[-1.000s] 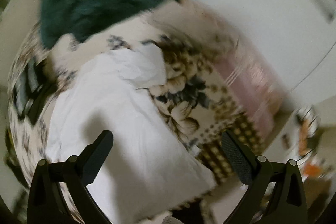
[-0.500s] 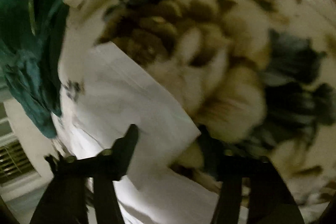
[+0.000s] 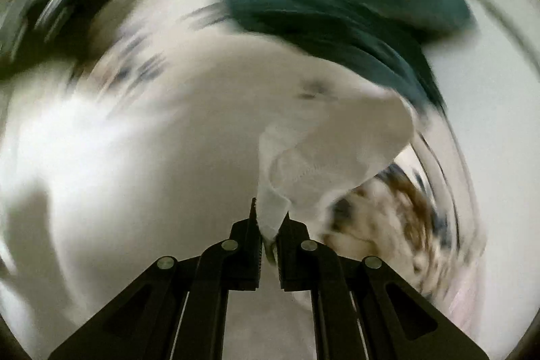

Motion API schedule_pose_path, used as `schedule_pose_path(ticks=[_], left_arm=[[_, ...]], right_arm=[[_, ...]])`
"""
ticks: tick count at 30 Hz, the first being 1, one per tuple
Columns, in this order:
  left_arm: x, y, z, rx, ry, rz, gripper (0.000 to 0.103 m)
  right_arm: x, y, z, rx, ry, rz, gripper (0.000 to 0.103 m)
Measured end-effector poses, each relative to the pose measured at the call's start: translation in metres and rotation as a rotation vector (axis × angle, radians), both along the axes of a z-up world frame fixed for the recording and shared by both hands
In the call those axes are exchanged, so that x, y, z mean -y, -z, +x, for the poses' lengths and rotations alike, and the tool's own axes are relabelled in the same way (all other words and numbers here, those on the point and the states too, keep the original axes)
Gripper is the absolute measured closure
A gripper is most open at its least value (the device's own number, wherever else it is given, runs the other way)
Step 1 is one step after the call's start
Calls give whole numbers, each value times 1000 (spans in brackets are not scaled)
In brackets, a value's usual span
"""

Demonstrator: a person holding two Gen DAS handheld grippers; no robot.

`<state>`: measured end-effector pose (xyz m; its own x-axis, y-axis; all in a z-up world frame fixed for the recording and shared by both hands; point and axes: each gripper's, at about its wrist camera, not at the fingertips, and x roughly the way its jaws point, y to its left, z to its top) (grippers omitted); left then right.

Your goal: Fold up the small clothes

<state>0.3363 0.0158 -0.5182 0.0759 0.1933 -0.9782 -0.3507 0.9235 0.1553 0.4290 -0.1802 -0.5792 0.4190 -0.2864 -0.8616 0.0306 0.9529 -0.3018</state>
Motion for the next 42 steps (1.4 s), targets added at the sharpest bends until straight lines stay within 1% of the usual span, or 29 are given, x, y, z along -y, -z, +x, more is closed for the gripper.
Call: schedule_pose_path(ticks=[2,4,6,8,9,10,11,13,14,15,16,18,19,20,22,23,25,26,27,28,29,30,32,34,36,38,39,41,42], left_arm=[[-13,2,0,1,3,23,0],[-26,5,-2,2,-2,30,0],[-38,6,-3,3,-6,34,0],[-53,6,-10,8,-11,43,0],[-62,7,-12,6,-18,46,0],[-70,8,-15,3,-30,42,0],[-80,8,-19,3,-50,31,0],[-103,10,-28,7,-121,-34,0],[-114,11,-32,15,-159,-79,0],[-127,15,-36,26,-213,-145,0],[-146,23,-42,42,-299,-260,0],[-171,40,-50,68,-439,-422,0],[-186,50,-56,115,-539,-524,0],[-195,57,-58,146,-595,-579,0],[-210,69,-57,195,-691,-652,0],[-214,70,-53,216,-704,-646,1],[-220,69,-42,272,-705,-626,7],[-220,67,-34,304,-692,-615,12],[-222,65,-26,329,-671,-609,38],[-222,63,-15,365,-636,-619,77],[-220,63,-8,378,-607,-628,93],[-216,60,-1,384,-579,-616,100],[-214,46,11,440,-520,-583,100],[-199,25,22,471,-423,-535,100],[-171,1,31,502,-292,-493,100],[-125,-21,34,507,-129,-475,100],[-103,-26,34,498,-59,-495,100],[-40,-24,31,401,97,-558,100],[-21,-20,29,352,135,-585,98]], right_arm=[[-47,28,-2,-69,-128,-82,96],[-74,51,-10,-152,-202,-129,95],[-87,59,-22,-201,-240,-136,90],[-88,52,-37,-196,-253,-92,73],[-86,45,-44,-203,-250,-39,56],[-82,38,-53,-211,-237,15,49],[-75,32,-59,-216,-212,67,49],[-61,23,-67,-237,-145,167,49],[-53,21,-69,-248,-112,197,49],[-44,19,-72,-258,-68,224,49],[-34,18,-76,-265,-31,242,49],[-21,19,-80,-277,25,260,49],[-15,21,-83,-281,54,267,49],[-8,24,-86,-288,93,275,49],[4,30,-85,-306,158,304,49],[10,33,-84,-312,191,312,49],[18,36,-86,-315,239,321,49],[21,37,-87,-315,257,322,49],[23,37,-88,-314,267,321,49],[26,37,-91,-312,279,320,49],[28,37,-92,-310,285,317,49],[30,37,-91,-310,291,312,49],[36,35,-94,-306,304,311,49],[44,31,-91,-300,315,305,49],[53,27,-97,-291,330,295,49],[66,24,-103,-289,348,292,49],[72,24,-105,-290,358,293,49],[83,23,-111,-292,377,296,49],[88,22,-114,-296,382,296,49]])
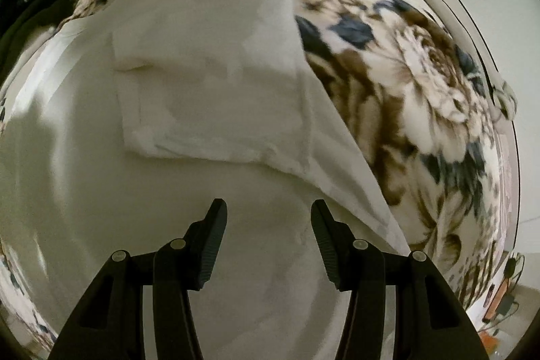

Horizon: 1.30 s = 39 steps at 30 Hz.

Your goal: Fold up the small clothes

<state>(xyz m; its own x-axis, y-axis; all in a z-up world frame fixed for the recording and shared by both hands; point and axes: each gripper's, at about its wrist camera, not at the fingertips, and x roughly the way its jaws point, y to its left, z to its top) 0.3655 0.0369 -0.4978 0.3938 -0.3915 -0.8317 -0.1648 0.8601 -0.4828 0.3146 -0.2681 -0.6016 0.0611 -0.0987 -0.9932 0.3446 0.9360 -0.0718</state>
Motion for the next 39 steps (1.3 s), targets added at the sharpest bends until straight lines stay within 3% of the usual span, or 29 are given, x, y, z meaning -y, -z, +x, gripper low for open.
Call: schedule_pose_path(ticks=[2,3,4,5,6,7,11,14,17,22,24,26,27,30,33,34,39], left_arm=[[32,3,-15,-64,117,-21,96],[39,1,-26,-76,159,-9,87],[39,-2,-33,-84,176,5,64],[31,-6,-42,-89,180,33,51],[18,-10,-49,-84,163,48,25],[4,-12,-54,-80,134,65,17],[-56,-1,-39,-106,3,182,17],[-77,14,-12,-103,-36,264,17],[-68,31,18,-92,31,317,17],[-29,62,60,-103,180,445,17],[-23,69,71,-104,215,491,17],[-22,70,74,-92,228,518,17],[-24,69,75,-89,227,516,17],[-29,67,75,-90,213,507,17],[-31,68,71,-102,210,494,17],[-30,68,71,-103,211,493,17],[-31,61,49,-105,222,503,17]], right_arm=[[11,-4,-9,-10,6,1,49],[11,-6,-10,-9,6,1,49],[15,-11,-14,-7,6,6,49],[19,-14,-15,-2,5,12,49],[23,-18,-16,4,6,20,49],[23,-20,-7,11,8,29,49],[27,-28,3,47,7,121,49],[14,-32,13,62,12,215,49],[-8,-32,23,84,47,336,49],[-48,-26,65,100,7,364,49],[-49,-18,77,80,38,443,51],[-41,-12,86,70,85,492,83],[-40,-11,92,66,94,499,92],[-32,-23,107,120,82,510,92],[-25,-41,106,125,59,505,65],[-23,-51,91,143,30,488,62],[-44,-53,47,115,-180,470,62]])
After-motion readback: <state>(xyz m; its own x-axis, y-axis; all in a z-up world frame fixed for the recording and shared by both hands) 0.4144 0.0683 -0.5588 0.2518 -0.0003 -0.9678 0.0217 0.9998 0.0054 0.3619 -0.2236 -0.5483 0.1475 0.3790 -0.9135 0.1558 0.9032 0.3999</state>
